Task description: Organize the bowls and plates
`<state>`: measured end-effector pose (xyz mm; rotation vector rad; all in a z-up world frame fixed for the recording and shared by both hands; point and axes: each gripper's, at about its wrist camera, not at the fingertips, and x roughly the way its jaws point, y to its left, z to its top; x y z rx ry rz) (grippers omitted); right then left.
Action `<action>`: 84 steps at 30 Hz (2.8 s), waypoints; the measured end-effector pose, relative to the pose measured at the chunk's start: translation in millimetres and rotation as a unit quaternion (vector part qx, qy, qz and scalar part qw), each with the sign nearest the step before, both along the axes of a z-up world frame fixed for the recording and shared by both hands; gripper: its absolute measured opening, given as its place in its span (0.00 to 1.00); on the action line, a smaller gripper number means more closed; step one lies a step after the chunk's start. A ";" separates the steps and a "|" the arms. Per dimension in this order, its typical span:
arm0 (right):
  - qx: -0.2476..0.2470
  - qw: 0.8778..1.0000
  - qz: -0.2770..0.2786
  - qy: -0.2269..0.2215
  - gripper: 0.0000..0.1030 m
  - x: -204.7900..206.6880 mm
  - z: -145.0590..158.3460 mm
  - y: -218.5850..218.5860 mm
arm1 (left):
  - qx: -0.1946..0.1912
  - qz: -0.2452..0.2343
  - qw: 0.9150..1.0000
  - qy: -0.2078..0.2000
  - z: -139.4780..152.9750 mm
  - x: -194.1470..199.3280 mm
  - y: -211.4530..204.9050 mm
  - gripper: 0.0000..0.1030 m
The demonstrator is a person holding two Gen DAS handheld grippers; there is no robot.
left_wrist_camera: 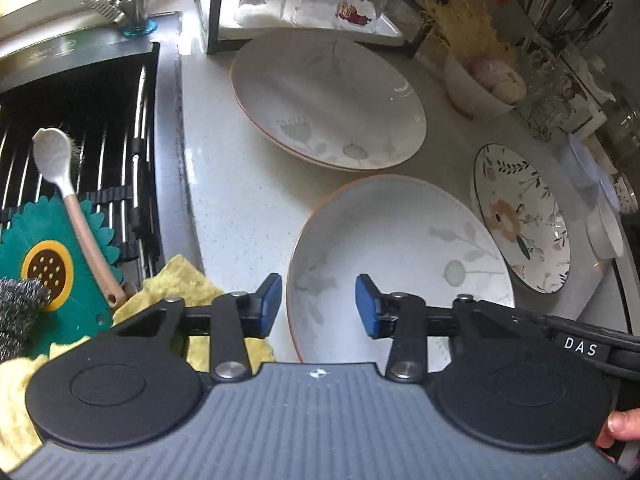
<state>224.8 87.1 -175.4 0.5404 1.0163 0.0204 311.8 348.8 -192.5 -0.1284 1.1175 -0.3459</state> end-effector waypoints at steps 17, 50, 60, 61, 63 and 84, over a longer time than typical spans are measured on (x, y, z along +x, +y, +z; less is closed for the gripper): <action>0.006 1.000 0.007 -0.010 0.13 0.3 1.1 -8.8 | 0.024 -0.046 0.999 0.017 -0.4 23.2 -14.3 0.33; -0.036 0.995 -0.011 -0.088 0.13 14.3 60.2 -117.8 | -0.055 -0.065 0.996 -0.008 61.2 68.3 -117.3 0.34; -0.094 0.992 0.002 -0.081 0.13 35.5 47.4 -142.1 | -0.048 -0.070 0.996 0.034 25.3 89.0 -157.1 0.34; -0.094 0.992 0.000 -0.081 0.13 36.9 45.5 -144.5 | -0.045 -0.072 0.996 0.035 23.3 90.1 -160.3 0.34; -0.096 0.992 -0.002 -0.078 0.13 40.1 41.8 -147.8 | -0.040 -0.072 0.996 0.037 19.6 92.7 -166.1 0.34; -0.136 0.987 0.038 -0.071 0.18 54.5 25.2 -152.0 | 0.003 -0.068 0.997 0.041 1.7 93.8 -189.7 0.37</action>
